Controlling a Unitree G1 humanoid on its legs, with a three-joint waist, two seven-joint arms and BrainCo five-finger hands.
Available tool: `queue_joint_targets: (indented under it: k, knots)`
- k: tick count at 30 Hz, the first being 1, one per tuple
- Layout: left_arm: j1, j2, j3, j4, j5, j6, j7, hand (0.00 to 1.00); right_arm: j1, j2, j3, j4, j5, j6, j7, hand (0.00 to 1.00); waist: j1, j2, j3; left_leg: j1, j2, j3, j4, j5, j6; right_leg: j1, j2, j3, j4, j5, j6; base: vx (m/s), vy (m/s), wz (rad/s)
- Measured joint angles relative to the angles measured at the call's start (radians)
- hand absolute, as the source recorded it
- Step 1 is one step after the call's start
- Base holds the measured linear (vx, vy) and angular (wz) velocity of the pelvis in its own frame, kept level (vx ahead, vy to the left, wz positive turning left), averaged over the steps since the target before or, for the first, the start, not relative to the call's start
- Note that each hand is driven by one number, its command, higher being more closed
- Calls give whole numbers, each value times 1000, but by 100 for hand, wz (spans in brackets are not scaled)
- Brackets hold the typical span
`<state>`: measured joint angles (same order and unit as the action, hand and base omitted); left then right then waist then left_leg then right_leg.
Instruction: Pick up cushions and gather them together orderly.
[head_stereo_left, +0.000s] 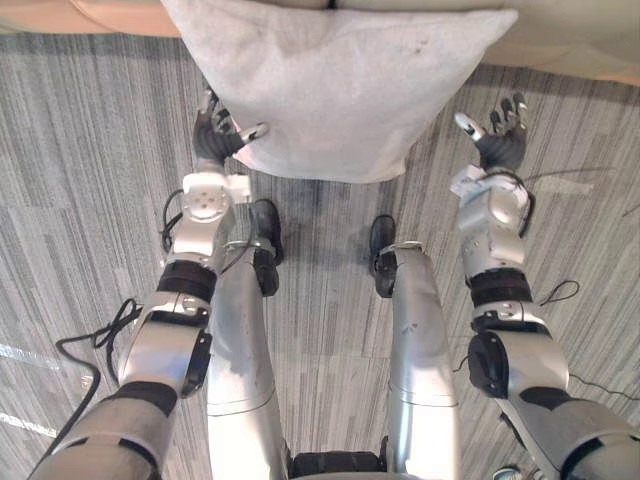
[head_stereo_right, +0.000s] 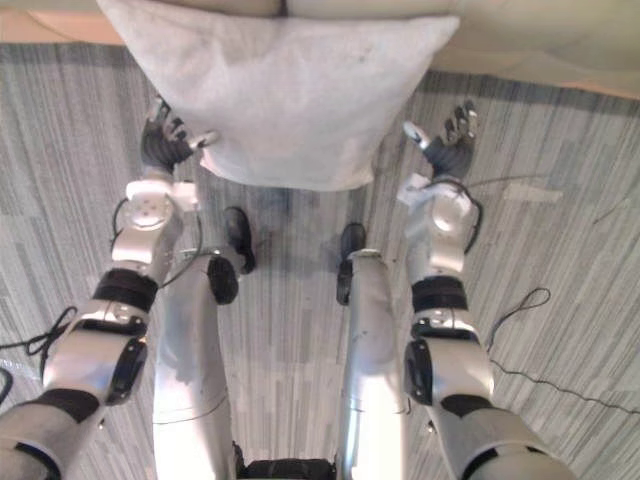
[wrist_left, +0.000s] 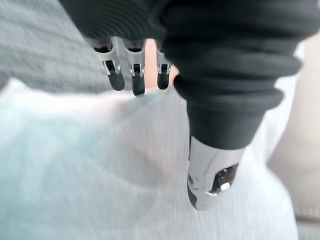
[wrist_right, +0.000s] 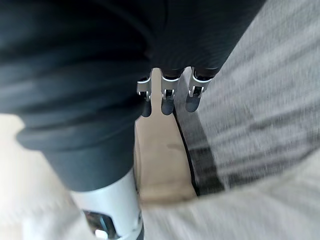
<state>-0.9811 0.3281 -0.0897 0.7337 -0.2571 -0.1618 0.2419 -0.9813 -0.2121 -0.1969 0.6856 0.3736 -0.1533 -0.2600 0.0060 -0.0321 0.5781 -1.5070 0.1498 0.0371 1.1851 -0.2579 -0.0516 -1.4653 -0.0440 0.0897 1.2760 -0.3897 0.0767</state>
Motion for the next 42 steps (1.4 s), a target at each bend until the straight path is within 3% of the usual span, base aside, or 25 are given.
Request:
queue_joint_targets:
  k: [3,4,5,11,20,24,31,33,34,42]
  knots:
    - [-28,-26,-45,0,0,2,35,0,-61,50,50,9,-2,1,-10,0,2,0,0,-4,-3,0,4,0,0,-1,-3,0,3,-1,1,-9,15,4]
    - [-34,-29,-57,0,0,3,42,0,-86,66,61,15,-2,3,-26,100,4,0,0,-5,-4,0,4,0,0,-1,-5,0,3,-2,2,-2,17,5]
    - [-39,-29,-64,0,0,6,45,100,-104,71,64,33,-2,3,-36,100,5,0,0,-6,-6,1,5,0,0,0,-6,0,3,-2,3,-6,18,5]
    - [-66,-25,-84,0,0,22,92,100,-111,43,108,52,8,8,-66,100,-1,0,0,-5,-11,4,6,4,2,1,-8,6,6,0,6,-26,24,1]
    - [-34,-34,-85,-64,-42,23,130,100,-47,46,172,-10,152,0,-94,100,-12,-2,-1,97,-10,8,-29,7,-2,97,-8,3,-28,4,3,-2,6,-1]
    - [82,-89,-86,-215,-58,13,130,100,118,92,167,-155,217,-59,-94,100,-14,-5,-4,247,-8,12,-87,7,-2,247,-9,-4,-90,8,-1,2,-6,-2]
    - [320,-224,-118,-452,-58,-77,126,100,453,155,166,-515,210,-160,-93,100,-16,-7,-36,612,-5,25,-293,22,-17,603,-10,-27,-302,38,-26,45,-41,-6]
    - [421,-263,-144,-493,-58,-96,126,100,558,178,170,-577,173,-185,-92,100,-16,-6,-104,679,-7,37,-348,25,-23,664,-12,-27,-358,43,-27,166,-27,-7]
    - [484,-285,-162,-521,-57,-98,125,100,627,183,172,-616,164,-190,-83,100,-15,-5,-150,715,-10,39,-384,32,-29,701,-13,-29,-395,50,-28,195,-1,-5]
    - [782,-318,-204,-690,-58,-99,101,100,948,189,249,-786,95,-186,-22,100,-6,-4,-266,1034,-18,75,-575,32,-29,1024,-25,-49,-623,78,-12,180,24,-5]
